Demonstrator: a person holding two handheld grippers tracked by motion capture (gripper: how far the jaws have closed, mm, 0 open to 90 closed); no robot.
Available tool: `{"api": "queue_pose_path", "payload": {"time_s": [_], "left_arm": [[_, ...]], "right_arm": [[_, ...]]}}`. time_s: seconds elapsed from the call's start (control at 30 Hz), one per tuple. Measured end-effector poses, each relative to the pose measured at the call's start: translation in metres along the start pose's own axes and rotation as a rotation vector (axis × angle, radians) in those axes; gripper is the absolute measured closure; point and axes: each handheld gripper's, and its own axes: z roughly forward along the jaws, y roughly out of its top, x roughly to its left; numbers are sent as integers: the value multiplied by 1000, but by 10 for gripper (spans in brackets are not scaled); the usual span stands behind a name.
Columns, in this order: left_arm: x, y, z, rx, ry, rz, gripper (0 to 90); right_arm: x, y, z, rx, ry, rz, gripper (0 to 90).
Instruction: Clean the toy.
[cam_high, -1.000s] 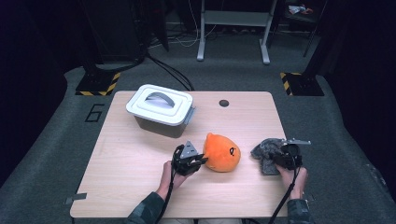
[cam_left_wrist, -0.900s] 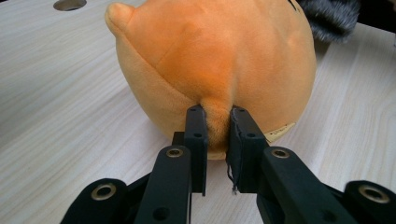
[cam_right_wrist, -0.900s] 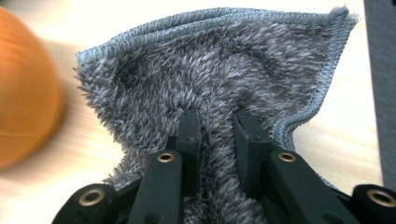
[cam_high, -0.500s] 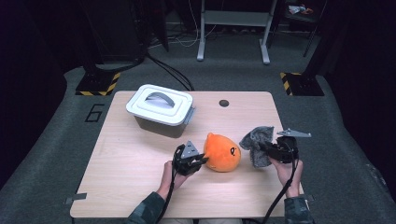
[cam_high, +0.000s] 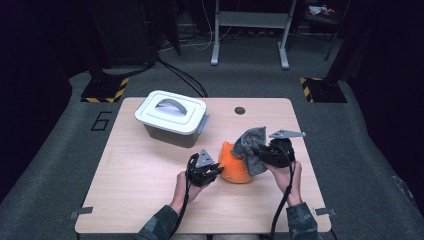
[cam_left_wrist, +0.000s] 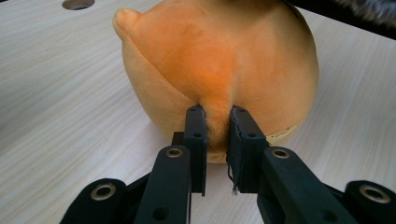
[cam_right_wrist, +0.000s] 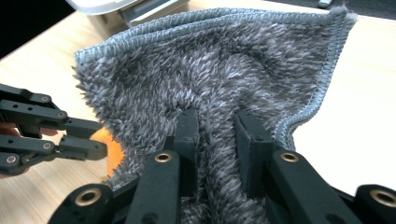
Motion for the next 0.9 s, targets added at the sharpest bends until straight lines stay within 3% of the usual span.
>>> {"api": "queue_pose_path", "payload": {"time_s": [0.47,0.6,0.63,0.73,0.77,0.9], "left_arm": [[-3,3,1,-12,-22,16,786],[-3,2,2,4,-19,15,790],[-2,2,2,4,-21,7,791],[-2,1,3,-1,-20,-7,793],[-2,2,4,-2,-17,-6,794],[-2,2,4,-6,-9,-11,794]], "right_arm": [[43,18,42,71,18,-137,718],[45,15,51,89,-1,-165,719],[47,14,52,92,-9,-152,719],[45,13,51,94,-22,-177,720],[46,13,51,90,-25,-160,719],[43,11,47,86,-34,-170,719]]}}
